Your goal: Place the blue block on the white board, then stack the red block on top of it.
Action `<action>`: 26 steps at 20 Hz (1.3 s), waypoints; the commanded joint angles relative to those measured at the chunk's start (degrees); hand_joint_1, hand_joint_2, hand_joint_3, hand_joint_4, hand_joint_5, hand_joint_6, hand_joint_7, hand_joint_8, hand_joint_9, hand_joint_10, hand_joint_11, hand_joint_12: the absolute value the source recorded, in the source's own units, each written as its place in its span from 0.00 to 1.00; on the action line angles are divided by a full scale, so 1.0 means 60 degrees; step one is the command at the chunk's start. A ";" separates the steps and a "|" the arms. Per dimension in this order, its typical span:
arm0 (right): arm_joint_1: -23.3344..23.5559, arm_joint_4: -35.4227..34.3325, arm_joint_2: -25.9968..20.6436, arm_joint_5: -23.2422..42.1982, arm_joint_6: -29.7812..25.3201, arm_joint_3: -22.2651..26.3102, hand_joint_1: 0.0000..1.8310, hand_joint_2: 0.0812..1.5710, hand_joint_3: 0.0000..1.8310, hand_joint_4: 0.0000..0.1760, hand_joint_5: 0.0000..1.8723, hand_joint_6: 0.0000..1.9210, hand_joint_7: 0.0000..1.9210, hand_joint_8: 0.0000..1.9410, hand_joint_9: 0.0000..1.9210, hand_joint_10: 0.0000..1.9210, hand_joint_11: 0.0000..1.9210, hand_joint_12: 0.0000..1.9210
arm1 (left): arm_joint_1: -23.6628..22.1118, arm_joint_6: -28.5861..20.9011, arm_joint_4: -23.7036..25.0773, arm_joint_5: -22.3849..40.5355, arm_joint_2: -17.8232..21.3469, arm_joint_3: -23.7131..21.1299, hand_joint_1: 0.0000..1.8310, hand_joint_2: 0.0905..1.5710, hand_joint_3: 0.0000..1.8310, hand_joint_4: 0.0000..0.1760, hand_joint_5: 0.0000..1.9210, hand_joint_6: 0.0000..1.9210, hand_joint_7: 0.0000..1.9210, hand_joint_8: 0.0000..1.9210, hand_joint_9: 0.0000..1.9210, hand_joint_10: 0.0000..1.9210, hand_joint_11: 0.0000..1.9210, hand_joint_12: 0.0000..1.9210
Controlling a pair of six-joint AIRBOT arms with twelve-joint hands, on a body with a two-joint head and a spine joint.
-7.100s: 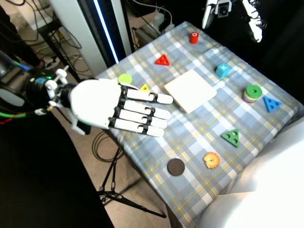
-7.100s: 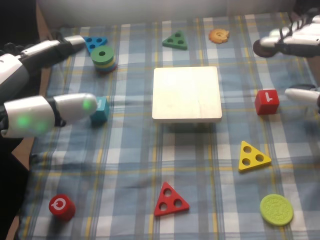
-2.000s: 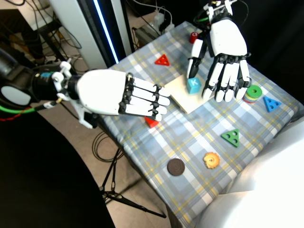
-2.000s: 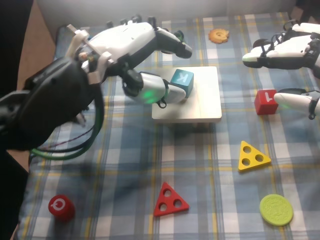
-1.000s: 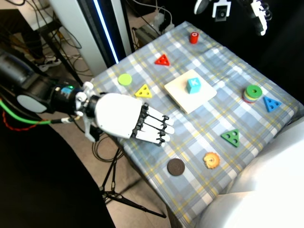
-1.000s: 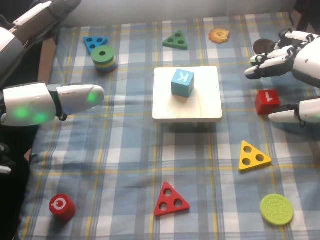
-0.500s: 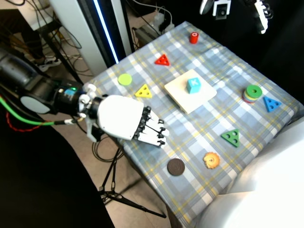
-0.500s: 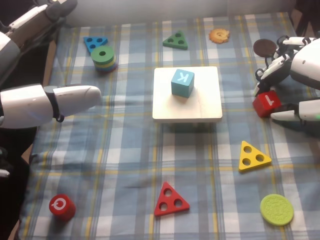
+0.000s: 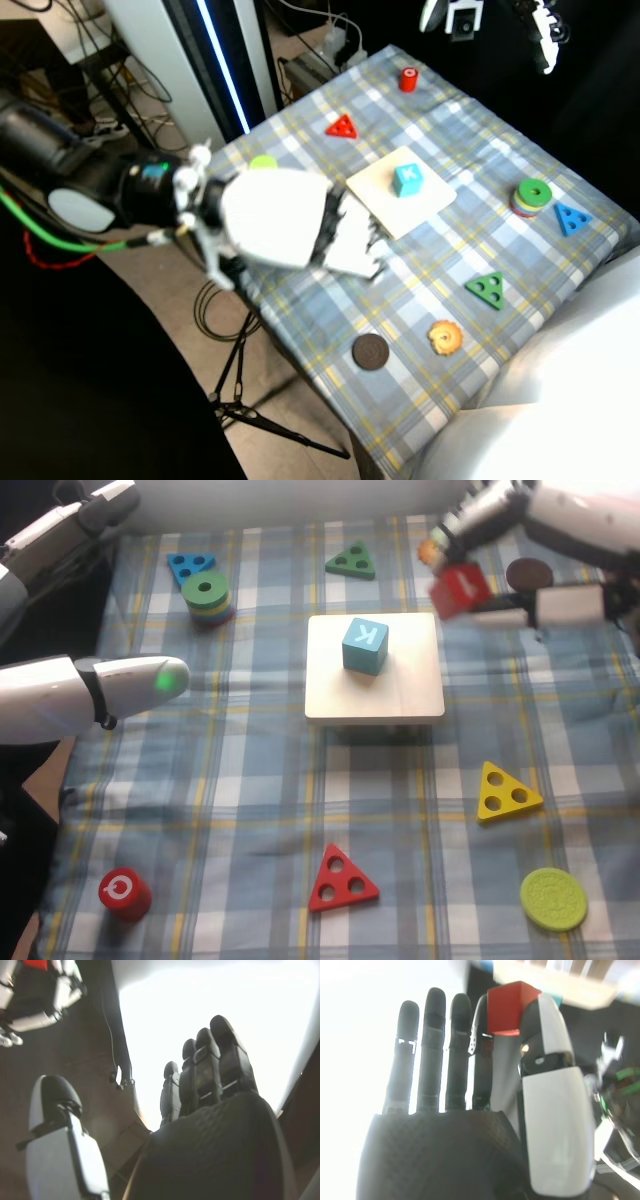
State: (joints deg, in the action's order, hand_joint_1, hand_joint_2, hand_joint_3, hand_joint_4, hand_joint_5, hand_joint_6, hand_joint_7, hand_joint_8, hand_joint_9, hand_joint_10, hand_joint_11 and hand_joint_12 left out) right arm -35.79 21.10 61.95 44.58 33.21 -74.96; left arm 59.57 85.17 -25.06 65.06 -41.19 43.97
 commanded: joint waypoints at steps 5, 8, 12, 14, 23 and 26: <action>0.0891 0.1300 0.0902 0.0953 -0.1505 -0.0690 0.64 0.67 0.00 0.00 0.57 0.44 0.45 0.00 0.45 0.01 0.21 0.53 | 0.0002 -0.0094 0.0193 0.1181 0.0058 0.0001 0.41 0.52 0.00 0.88 0.10 0.00 0.11 0.00 0.09 0.00 0.00 0.28; 0.1121 0.1770 0.1185 0.0742 -0.1712 -0.0865 0.64 0.66 0.00 0.00 0.58 0.42 0.46 0.00 0.41 0.00 0.14 0.48 | -0.0001 -0.0094 0.0197 0.1166 0.0059 0.0010 0.42 0.52 0.00 0.83 0.10 0.00 0.10 0.00 0.07 0.00 0.00 0.27; 0.1178 0.2118 0.1277 0.0464 -0.1712 -0.0897 0.63 0.67 0.00 0.00 0.56 0.45 0.44 0.00 0.38 0.00 0.01 0.55 | -0.0016 -0.0094 0.0204 0.1131 0.0057 0.0009 0.42 0.52 0.00 0.89 0.10 0.00 0.11 0.00 0.08 0.00 0.00 0.32; 0.1178 0.2189 0.1283 0.0347 -0.1712 -0.0900 0.64 0.67 0.00 0.00 0.55 0.46 0.45 0.00 0.38 0.00 0.00 0.47 | -0.0016 -0.0094 0.0204 0.1124 0.0057 0.0003 0.42 0.52 0.00 0.92 0.09 0.00 0.11 0.00 0.09 0.00 0.00 0.32; 0.1178 0.2464 0.1364 -0.0015 -0.1712 -0.0968 0.64 0.68 0.00 0.00 0.54 0.48 0.45 0.00 0.38 0.00 0.06 0.55 | -0.0019 -0.0142 0.0223 0.1101 0.0057 0.0007 0.42 0.51 0.00 0.86 0.11 0.00 0.11 0.00 0.10 0.00 0.00 0.35; 0.1178 0.2526 0.1402 -0.0036 -0.1713 -0.0962 0.64 0.69 0.00 0.00 0.53 0.49 0.44 0.00 0.38 0.00 0.08 0.52 | -0.0019 -0.0149 0.0228 0.1095 0.0042 0.0006 0.41 0.51 0.00 0.91 0.11 0.00 0.12 0.00 0.11 0.00 0.00 0.40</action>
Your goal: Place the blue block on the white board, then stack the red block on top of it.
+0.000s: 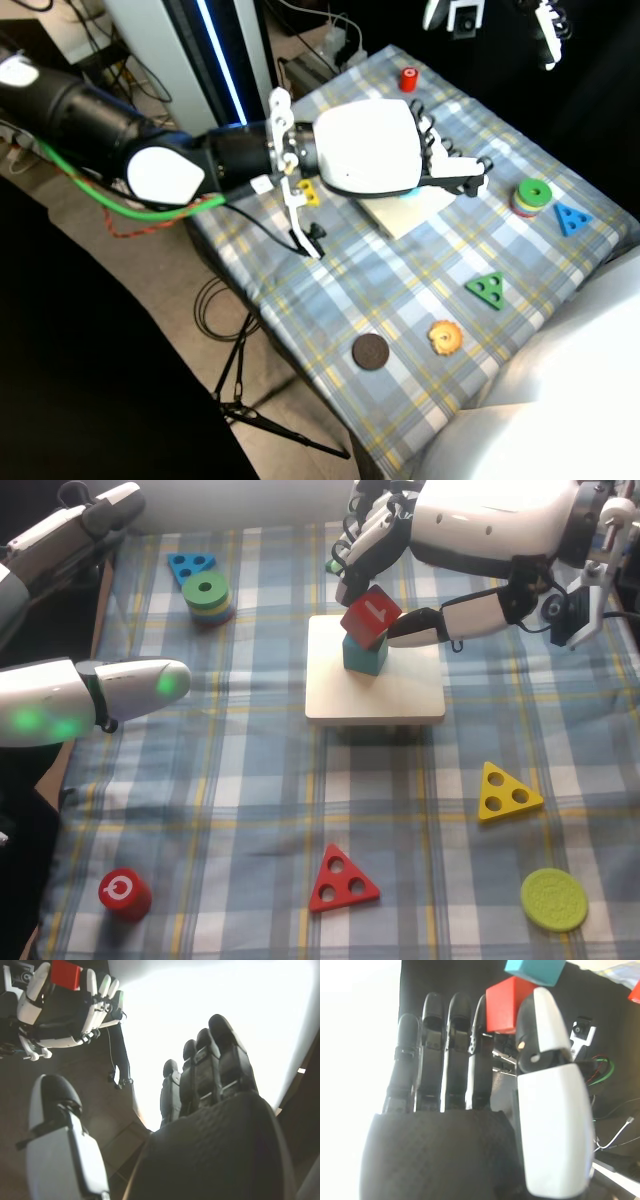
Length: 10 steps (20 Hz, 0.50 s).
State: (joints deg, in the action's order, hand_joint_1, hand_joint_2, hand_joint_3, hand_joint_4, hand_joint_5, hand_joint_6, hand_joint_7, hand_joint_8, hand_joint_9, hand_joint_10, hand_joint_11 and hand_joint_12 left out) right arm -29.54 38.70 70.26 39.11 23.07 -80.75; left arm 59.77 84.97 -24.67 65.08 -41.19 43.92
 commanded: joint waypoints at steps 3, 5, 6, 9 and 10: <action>0.0136 -0.0350 0.0029 0.0873 -0.0022 0.0004 0.63 0.69 0.00 0.00 0.53 0.49 0.44 0.00 0.38 0.00 0.10 0.48 | -0.0062 -0.0116 0.0172 0.1089 0.0032 0.0022 0.41 0.51 0.00 0.93 0.11 0.00 0.12 0.00 0.10 0.00 0.00 0.35; 0.0136 -0.0319 0.0041 0.0848 -0.0022 0.0003 0.63 0.69 0.00 0.00 0.53 0.49 0.44 0.00 0.39 0.00 0.12 0.46 | -0.0065 -0.0116 0.0172 0.1089 0.0032 0.0022 0.42 0.51 0.00 0.89 0.11 0.00 0.12 0.00 0.10 0.00 0.00 0.35; 0.0136 -0.0301 0.0043 0.0824 -0.0022 0.0001 0.63 0.69 0.00 0.00 0.53 0.49 0.44 0.00 0.39 0.00 0.12 0.45 | -0.0065 -0.0116 0.0176 0.1089 0.0032 0.0022 0.42 0.51 0.00 0.90 0.11 0.00 0.12 0.00 0.10 0.00 0.00 0.38; 0.0136 -0.0250 0.0050 0.0776 -0.0022 -0.0001 0.63 0.69 0.00 0.00 0.53 0.49 0.45 0.00 0.39 0.00 0.14 0.43 | -0.0065 -0.0116 0.0177 0.1085 0.0027 0.0023 0.42 0.51 0.00 0.85 0.11 0.00 0.12 0.00 0.10 0.00 0.00 0.37; 0.0136 -0.0244 0.0059 0.0775 -0.0022 -0.0006 0.63 0.69 0.00 0.00 0.53 0.49 0.44 0.00 0.39 0.00 0.14 0.43 | -0.0065 -0.0116 0.0177 0.1082 0.0025 0.0025 0.42 0.51 0.00 0.88 0.11 0.00 0.12 0.00 0.10 0.00 0.00 0.37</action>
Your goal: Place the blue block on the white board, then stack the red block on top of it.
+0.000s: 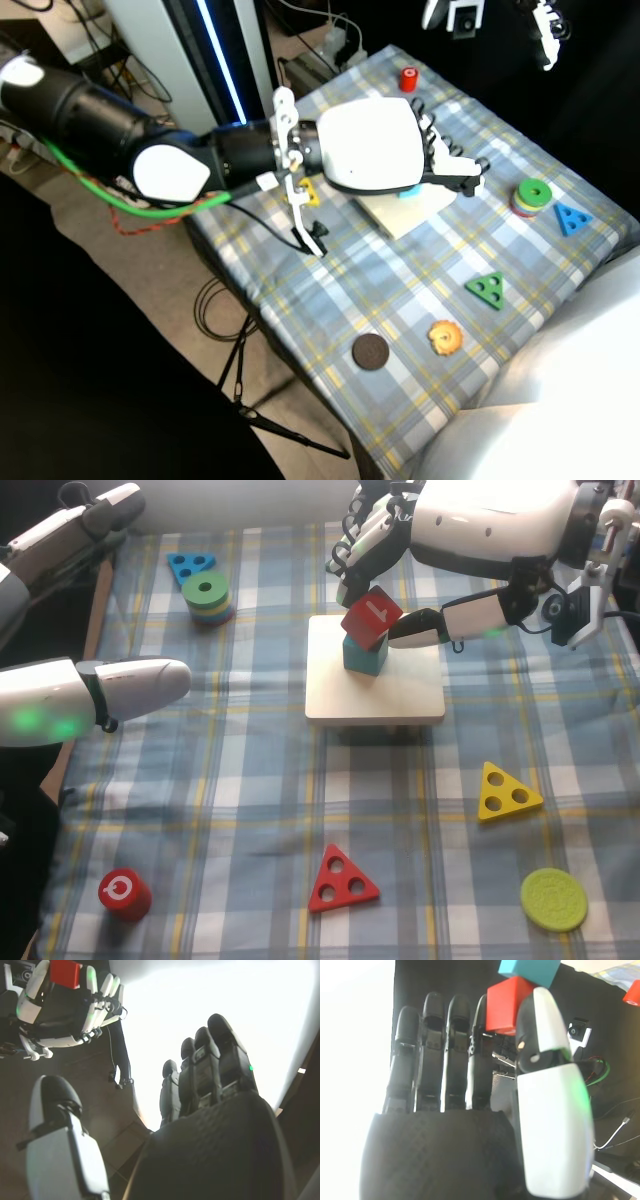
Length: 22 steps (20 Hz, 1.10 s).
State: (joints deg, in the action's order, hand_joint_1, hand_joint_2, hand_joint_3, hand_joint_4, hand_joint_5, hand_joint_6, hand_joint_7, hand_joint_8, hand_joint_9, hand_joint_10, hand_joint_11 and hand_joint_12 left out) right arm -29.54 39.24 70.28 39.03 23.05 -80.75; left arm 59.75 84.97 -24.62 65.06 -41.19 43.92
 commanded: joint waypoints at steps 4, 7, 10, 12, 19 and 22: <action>0.0137 -0.0336 0.0064 0.0789 -0.0019 -0.0031 0.62 0.70 0.00 0.00 0.51 0.52 0.42 0.00 0.40 0.00 0.16 0.46 | -0.0067 -0.0117 0.0169 0.1077 0.0001 0.0041 0.42 0.50 0.00 0.87 0.11 0.00 0.13 0.00 0.11 0.00 0.00 0.36; 0.0137 -0.0336 0.0064 0.0780 -0.0019 -0.0041 0.57 0.65 0.00 0.00 0.41 0.02 0.36 0.00 0.34 0.00 0.12 0.42 | -0.0067 -0.0117 0.0169 0.1075 -0.0004 0.0044 0.42 0.51 0.00 0.81 0.11 0.00 0.13 0.00 0.11 0.00 0.00 0.37; 0.0138 -0.0335 0.0064 0.0780 -0.0019 -0.0055 0.55 0.65 0.00 0.00 0.36 0.00 0.32 0.00 0.29 0.00 0.09 0.40 | -0.0067 -0.0117 0.0169 0.1068 -0.0014 0.0053 0.42 0.51 0.00 0.86 0.11 0.00 0.13 0.00 0.11 0.00 0.00 0.37; 0.0138 -0.0336 0.0064 0.0780 -0.0019 -0.0061 0.53 0.65 0.00 0.00 0.33 0.00 0.29 0.00 0.27 0.00 0.06 0.41 | -0.0068 -0.0117 0.0168 0.1066 -0.0017 0.0055 0.42 0.51 0.00 0.86 0.11 0.00 0.13 0.00 0.11 0.00 0.00 0.37; 0.0132 -0.1524 -0.0393 0.1785 -0.0017 0.0309 0.53 0.60 0.00 0.33 0.14 0.00 0.14 0.00 0.15 0.00 0.00 0.47 | -0.0020 -0.1210 0.0266 0.1593 -0.0022 0.0259 0.42 0.51 0.00 0.77 0.10 0.00 0.11 0.00 0.10 0.00 0.00 0.34; -0.0774 -0.3107 -0.1520 0.3348 0.0202 0.0941 0.38 0.63 0.00 0.48 0.03 0.00 0.07 0.00 0.07 0.00 0.00 0.17 | 0.0157 -0.2633 0.0607 0.2378 0.0014 0.0514 0.41 0.53 0.00 0.51 0.09 0.00 0.09 0.00 0.06 0.00 0.00 0.16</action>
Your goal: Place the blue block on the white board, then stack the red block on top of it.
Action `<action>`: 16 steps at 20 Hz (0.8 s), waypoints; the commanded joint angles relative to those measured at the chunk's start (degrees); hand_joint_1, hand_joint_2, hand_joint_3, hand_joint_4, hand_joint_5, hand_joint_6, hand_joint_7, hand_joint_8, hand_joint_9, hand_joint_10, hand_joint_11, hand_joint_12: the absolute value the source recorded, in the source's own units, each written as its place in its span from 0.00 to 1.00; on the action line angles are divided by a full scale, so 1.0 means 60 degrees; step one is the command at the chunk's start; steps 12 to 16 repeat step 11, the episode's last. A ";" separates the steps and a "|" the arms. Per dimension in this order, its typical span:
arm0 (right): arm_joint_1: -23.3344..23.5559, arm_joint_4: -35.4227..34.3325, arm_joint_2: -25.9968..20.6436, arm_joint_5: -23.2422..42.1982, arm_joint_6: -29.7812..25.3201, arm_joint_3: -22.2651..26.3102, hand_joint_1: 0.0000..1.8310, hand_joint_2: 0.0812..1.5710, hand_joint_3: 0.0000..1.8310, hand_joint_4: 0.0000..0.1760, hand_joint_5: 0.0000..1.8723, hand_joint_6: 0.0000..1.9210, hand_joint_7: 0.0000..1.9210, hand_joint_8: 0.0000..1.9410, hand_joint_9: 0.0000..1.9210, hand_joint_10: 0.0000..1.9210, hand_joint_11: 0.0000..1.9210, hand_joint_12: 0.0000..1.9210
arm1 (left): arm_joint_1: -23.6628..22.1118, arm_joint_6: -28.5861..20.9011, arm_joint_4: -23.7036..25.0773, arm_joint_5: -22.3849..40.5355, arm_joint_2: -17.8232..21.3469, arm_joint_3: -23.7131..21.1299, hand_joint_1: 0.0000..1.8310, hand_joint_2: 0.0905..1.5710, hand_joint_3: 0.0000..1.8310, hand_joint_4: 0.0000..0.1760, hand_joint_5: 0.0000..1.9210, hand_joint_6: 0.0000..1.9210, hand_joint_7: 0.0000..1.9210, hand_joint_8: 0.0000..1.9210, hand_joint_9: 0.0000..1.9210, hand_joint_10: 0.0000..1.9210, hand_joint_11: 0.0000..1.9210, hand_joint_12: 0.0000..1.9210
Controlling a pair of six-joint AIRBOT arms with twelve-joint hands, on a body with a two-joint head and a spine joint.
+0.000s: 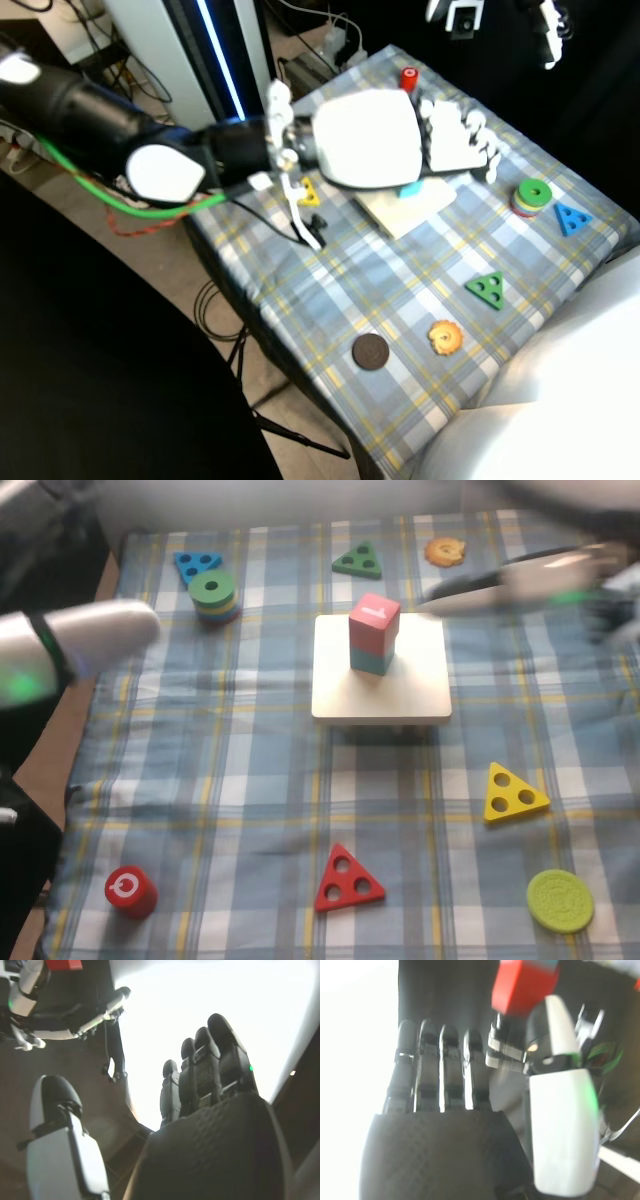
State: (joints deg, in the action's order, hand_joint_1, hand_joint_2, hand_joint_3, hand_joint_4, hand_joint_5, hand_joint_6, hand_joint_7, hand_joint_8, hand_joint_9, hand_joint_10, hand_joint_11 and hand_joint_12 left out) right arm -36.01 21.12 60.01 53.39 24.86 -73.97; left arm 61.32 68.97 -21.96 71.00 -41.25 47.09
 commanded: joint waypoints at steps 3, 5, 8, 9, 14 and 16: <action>-0.1261 -0.2383 -0.0941 0.3609 0.1087 0.0938 0.24 0.68 0.01 0.50 0.00 0.00 0.03 0.00 0.04 0.00 0.00 0.04 | 0.0165 -0.1533 0.0631 0.2819 0.0110 0.0079 0.44 0.53 0.00 0.67 0.08 0.00 0.10 0.00 0.06 0.00 0.00 0.13; -0.2377 -0.3529 -0.1322 0.5558 0.1488 0.1455 0.29 0.74 0.01 0.45 0.03 0.00 0.08 0.00 0.09 0.01 0.03 0.02 | 0.0571 -0.2493 0.0814 0.3980 0.0135 0.0115 0.42 0.54 0.00 0.53 0.06 0.00 0.14 0.00 0.11 0.00 0.00 0.32; -0.3679 -0.4605 -0.1563 0.7935 0.1794 0.1984 0.36 0.75 0.00 0.16 0.07 0.00 0.17 0.01 0.18 0.01 0.13 0.07 | 0.0781 -0.3771 0.1155 0.4725 0.0033 0.0315 0.13 0.74 0.01 0.00 0.16 0.02 0.13 0.00 0.15 0.00 0.01 0.44; -0.3698 -0.4683 -0.1676 0.7934 0.1799 0.2143 0.38 0.74 0.00 0.24 0.05 0.00 0.18 0.00 0.21 0.01 0.15 0.07 | 0.0641 -0.4143 0.1277 0.4726 -0.0046 0.0435 0.09 0.78 0.01 0.00 0.20 0.02 0.15 0.00 0.15 0.00 0.00 0.38; -0.3504 -0.4290 -0.1777 0.7935 0.2350 0.2445 0.33 0.82 0.01 0.45 0.00 0.00 0.04 0.00 0.07 0.00 0.02 0.01 | 0.0030 -0.4549 0.1722 0.4729 -0.0172 0.0630 0.00 0.87 0.01 0.15 0.33 0.06 0.21 0.00 0.14 0.00 0.00 0.25; -0.3504 -0.4290 -0.1777 0.7935 0.2350 0.2445 0.33 0.82 0.01 0.45 0.00 0.00 0.04 0.00 0.07 0.00 0.02 0.01 | 0.0030 -0.4549 0.1722 0.4729 -0.0172 0.0630 0.00 0.87 0.01 0.15 0.33 0.06 0.21 0.00 0.14 0.00 0.00 0.25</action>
